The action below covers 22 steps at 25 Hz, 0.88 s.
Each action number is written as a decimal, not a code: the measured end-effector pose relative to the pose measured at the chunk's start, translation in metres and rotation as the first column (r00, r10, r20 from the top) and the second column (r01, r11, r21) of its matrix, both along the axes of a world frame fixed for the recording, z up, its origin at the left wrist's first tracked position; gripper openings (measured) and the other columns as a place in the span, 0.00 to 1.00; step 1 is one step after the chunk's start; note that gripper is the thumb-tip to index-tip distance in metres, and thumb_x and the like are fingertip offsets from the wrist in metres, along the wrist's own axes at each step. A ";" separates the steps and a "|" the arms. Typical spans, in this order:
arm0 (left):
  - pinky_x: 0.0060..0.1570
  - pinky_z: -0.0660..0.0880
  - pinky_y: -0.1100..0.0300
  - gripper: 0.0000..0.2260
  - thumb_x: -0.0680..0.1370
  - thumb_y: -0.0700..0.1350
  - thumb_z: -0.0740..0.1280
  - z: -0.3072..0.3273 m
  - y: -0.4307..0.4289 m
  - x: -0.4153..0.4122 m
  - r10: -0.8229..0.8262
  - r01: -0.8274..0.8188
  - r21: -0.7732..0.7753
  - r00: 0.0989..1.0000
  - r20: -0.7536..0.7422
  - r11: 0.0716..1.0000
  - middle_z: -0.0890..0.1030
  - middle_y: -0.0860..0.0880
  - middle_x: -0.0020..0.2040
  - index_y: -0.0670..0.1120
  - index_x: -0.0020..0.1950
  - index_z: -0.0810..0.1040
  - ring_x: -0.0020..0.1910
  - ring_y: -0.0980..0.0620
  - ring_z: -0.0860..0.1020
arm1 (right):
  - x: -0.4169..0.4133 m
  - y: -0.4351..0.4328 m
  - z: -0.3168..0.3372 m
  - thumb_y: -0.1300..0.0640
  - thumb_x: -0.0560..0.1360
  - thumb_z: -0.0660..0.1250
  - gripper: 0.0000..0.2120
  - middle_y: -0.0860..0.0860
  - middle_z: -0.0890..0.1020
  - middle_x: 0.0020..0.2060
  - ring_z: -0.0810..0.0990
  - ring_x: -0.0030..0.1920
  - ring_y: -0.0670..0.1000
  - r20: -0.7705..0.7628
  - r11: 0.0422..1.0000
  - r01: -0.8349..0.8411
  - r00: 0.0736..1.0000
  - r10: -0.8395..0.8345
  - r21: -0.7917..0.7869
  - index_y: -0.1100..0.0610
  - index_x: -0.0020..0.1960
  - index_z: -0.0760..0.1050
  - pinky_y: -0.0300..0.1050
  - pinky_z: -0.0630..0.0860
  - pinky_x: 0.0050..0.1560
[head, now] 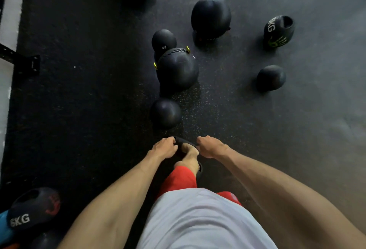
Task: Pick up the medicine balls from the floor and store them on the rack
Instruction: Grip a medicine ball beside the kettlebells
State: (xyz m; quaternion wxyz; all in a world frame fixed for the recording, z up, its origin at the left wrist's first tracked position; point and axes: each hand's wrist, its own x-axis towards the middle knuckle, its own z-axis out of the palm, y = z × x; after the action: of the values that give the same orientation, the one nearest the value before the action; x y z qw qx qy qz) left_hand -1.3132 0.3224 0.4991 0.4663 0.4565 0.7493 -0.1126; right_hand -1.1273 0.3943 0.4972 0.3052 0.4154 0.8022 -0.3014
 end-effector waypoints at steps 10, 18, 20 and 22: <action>0.61 0.73 0.51 0.15 0.80 0.51 0.64 -0.041 0.076 -0.030 0.389 -0.391 -0.009 0.914 0.113 0.920 0.80 0.42 0.64 0.48 0.65 0.77 0.64 0.42 0.77 | -0.077 0.113 -0.008 0.57 0.81 0.58 0.13 0.62 0.83 0.57 0.82 0.58 0.63 0.063 0.961 -0.270 0.960 0.274 -0.054 0.62 0.60 0.75 0.52 0.78 0.49; 0.62 0.72 0.51 0.16 0.81 0.49 0.64 -0.077 0.079 -0.063 0.715 -0.716 -0.052 0.687 0.125 0.697 0.78 0.40 0.66 0.46 0.67 0.76 0.66 0.40 0.75 | -0.158 0.155 -0.047 0.58 0.81 0.57 0.14 0.62 0.82 0.57 0.82 0.58 0.64 0.075 0.780 -0.605 0.780 0.621 -0.162 0.62 0.59 0.78 0.54 0.77 0.51; 0.62 0.71 0.50 0.16 0.81 0.49 0.64 -0.095 0.077 -0.067 0.784 -0.780 -0.084 0.611 0.106 0.620 0.77 0.40 0.66 0.46 0.68 0.75 0.66 0.39 0.75 | -0.179 0.165 -0.068 0.56 0.81 0.58 0.13 0.60 0.83 0.56 0.82 0.57 0.62 0.083 0.713 -0.678 0.712 0.697 -0.176 0.59 0.58 0.78 0.52 0.75 0.51; 0.62 0.71 0.50 0.16 0.82 0.49 0.63 -0.113 0.082 -0.069 0.830 -0.822 -0.115 0.548 0.104 0.557 0.77 0.41 0.67 0.46 0.68 0.75 0.66 0.40 0.75 | -0.201 0.178 -0.087 0.54 0.82 0.57 0.13 0.59 0.83 0.56 0.82 0.57 0.62 0.071 0.672 -0.716 0.672 0.737 -0.190 0.58 0.60 0.76 0.50 0.73 0.52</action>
State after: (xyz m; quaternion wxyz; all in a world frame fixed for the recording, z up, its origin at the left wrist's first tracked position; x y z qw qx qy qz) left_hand -1.3818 0.4044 0.3866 0.5298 0.0455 0.8362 0.1339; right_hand -1.3282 0.5726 0.4102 0.4858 0.0581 0.8529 -0.1822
